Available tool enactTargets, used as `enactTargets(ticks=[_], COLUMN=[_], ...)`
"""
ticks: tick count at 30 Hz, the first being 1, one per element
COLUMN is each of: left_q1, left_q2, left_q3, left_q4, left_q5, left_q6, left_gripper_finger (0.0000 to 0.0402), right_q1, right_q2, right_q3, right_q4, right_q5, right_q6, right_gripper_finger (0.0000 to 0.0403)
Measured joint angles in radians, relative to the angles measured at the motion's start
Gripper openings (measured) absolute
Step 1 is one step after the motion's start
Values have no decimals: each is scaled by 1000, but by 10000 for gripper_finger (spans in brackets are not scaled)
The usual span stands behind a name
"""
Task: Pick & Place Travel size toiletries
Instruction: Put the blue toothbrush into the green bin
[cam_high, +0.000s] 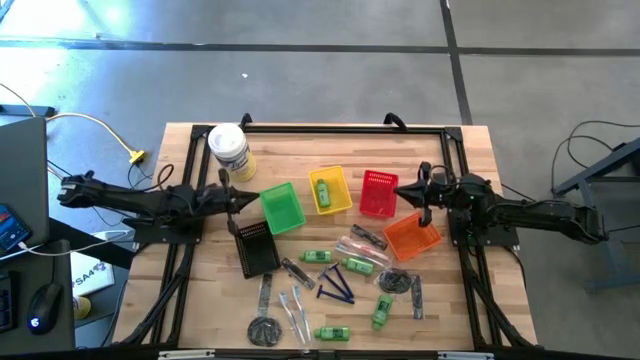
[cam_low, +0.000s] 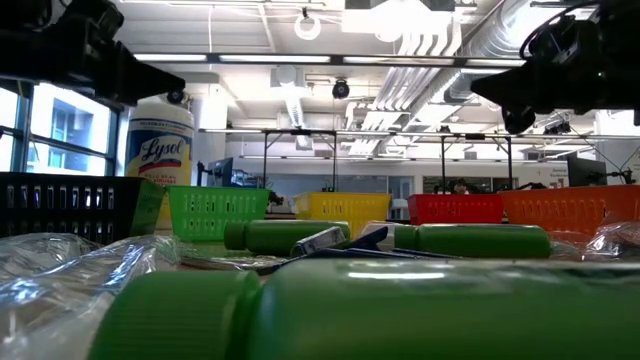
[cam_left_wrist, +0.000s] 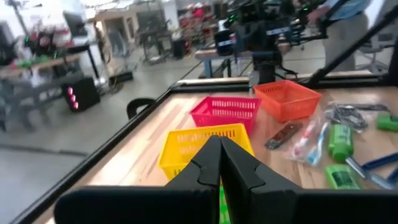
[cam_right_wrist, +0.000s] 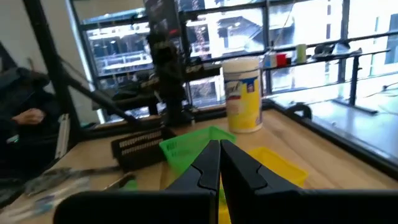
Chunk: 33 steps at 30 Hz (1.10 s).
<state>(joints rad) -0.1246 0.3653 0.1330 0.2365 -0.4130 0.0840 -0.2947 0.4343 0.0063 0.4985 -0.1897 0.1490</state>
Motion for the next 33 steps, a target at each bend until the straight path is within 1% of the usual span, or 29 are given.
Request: enactTargets(ticks=[3,5,7,9,12,14,16,19,22,26,29,33], left_q1=[0,0,0,0,0,-1,-11,-47,-95,-172,-231,-301], left_q2=[74,154,250,358,531,647,757,911,1045,1186,1272,1369], left_q3=[72,125,204,308,488,594,691,827,957,1102,1178,1250], left_q4=[-66,-88,-121,-207,-428,-544,-617,-702,-782,-806,-809,-816], left_q5=[-9,5,17,38,54,84,136,196,229,267,291,363], left_q6=[-53,-56,-56,-65,-108,-116,-93,-40,14,99,122,126], left_gripper_finger=[0,0,0,0,8,23,44,83,119,147,152,152], right_q1=[0,0,0,0,0,0,0,0,0,0,0,0], right_q2=[0,0,0,0,0,0,0,0,0,0,0,0], right_q3=[0,0,0,0,0,0,0,0,0,0,0,0], right_q4=[-30,-33,-32,-29,-24,-24,-18,-5,3,4,4,-2], right_q5=[-13,-21,-21,-22,-22,-22,-22,-22,-22,-23,-23,-24], right_q6=[-21,-41,-59,-81,-101,-117,-125,-127,-124,-122,-121,-121], right_gripper_finger=[4,4,4,4,4,4,4,4,4,4,4,4])
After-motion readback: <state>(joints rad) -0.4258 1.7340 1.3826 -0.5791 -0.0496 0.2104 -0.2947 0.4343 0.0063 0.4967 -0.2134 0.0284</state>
